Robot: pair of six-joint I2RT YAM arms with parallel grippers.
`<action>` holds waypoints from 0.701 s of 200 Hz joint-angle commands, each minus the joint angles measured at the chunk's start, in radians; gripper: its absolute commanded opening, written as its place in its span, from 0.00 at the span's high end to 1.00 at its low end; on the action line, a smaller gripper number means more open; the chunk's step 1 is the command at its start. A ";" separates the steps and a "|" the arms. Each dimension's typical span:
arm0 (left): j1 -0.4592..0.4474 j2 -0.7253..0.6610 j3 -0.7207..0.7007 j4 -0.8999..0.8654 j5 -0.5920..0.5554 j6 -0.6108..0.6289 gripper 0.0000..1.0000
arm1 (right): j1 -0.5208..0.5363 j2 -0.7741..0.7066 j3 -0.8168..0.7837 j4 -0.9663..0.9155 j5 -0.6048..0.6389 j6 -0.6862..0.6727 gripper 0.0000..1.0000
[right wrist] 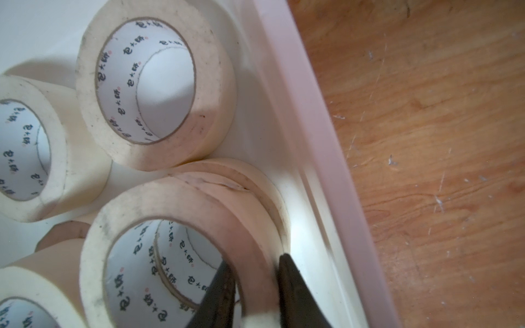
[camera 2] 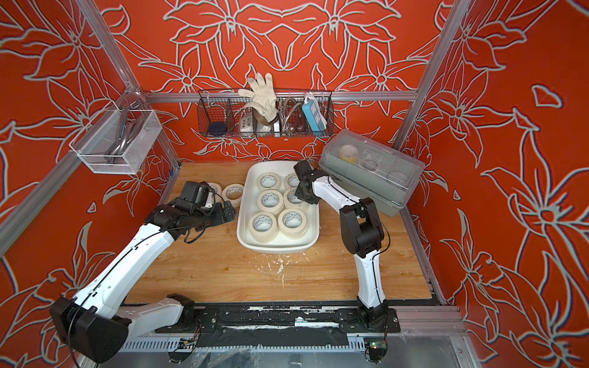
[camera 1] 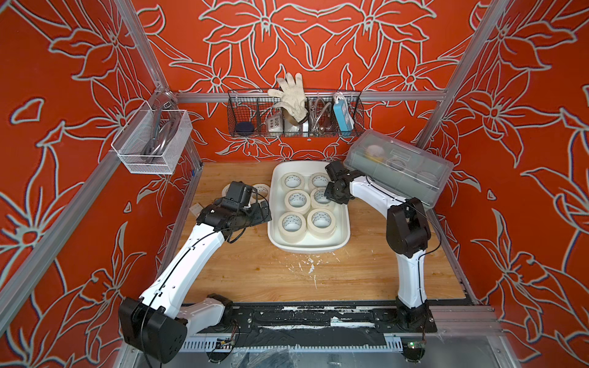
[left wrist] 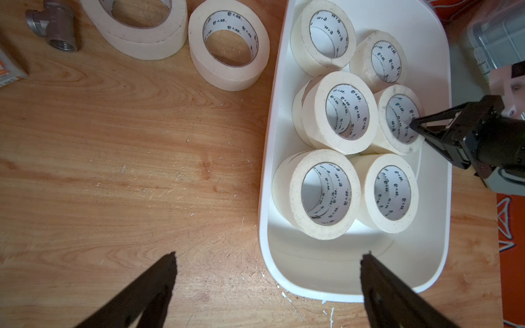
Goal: Take out the art tape in the storage box
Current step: Pick up the art tape from the storage box.
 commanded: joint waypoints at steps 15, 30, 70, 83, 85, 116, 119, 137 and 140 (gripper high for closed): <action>-0.001 -0.028 -0.009 -0.014 -0.006 0.005 0.01 | 0.000 -0.006 0.000 0.019 -0.030 -0.028 0.88; -0.001 -0.032 -0.007 -0.015 -0.004 0.002 0.01 | 0.000 -0.028 0.005 0.015 -0.031 -0.048 0.93; -0.003 -0.041 0.002 -0.016 0.012 0.002 0.01 | 0.000 -0.107 0.033 -0.031 -0.001 -0.127 0.95; -0.003 -0.042 0.008 -0.016 0.022 0.004 0.01 | 0.000 -0.136 0.040 -0.048 0.004 -0.155 0.96; -0.003 -0.043 0.008 -0.016 0.022 0.005 0.01 | 0.000 -0.140 0.040 -0.052 0.006 -0.159 0.96; -0.015 -0.055 0.032 -0.016 0.034 0.015 0.01 | 0.000 -0.229 0.030 -0.075 -0.016 -0.261 1.00; -0.017 -0.057 0.034 -0.016 0.036 0.017 0.01 | 0.000 -0.237 0.028 -0.071 -0.027 -0.279 1.00; -0.034 -0.063 0.051 -0.016 0.038 0.024 0.01 | 0.003 -0.297 -0.003 -0.060 -0.068 -0.344 1.00; -0.037 -0.062 0.054 -0.016 0.039 0.024 0.01 | 0.003 -0.309 -0.010 -0.059 -0.070 -0.349 1.00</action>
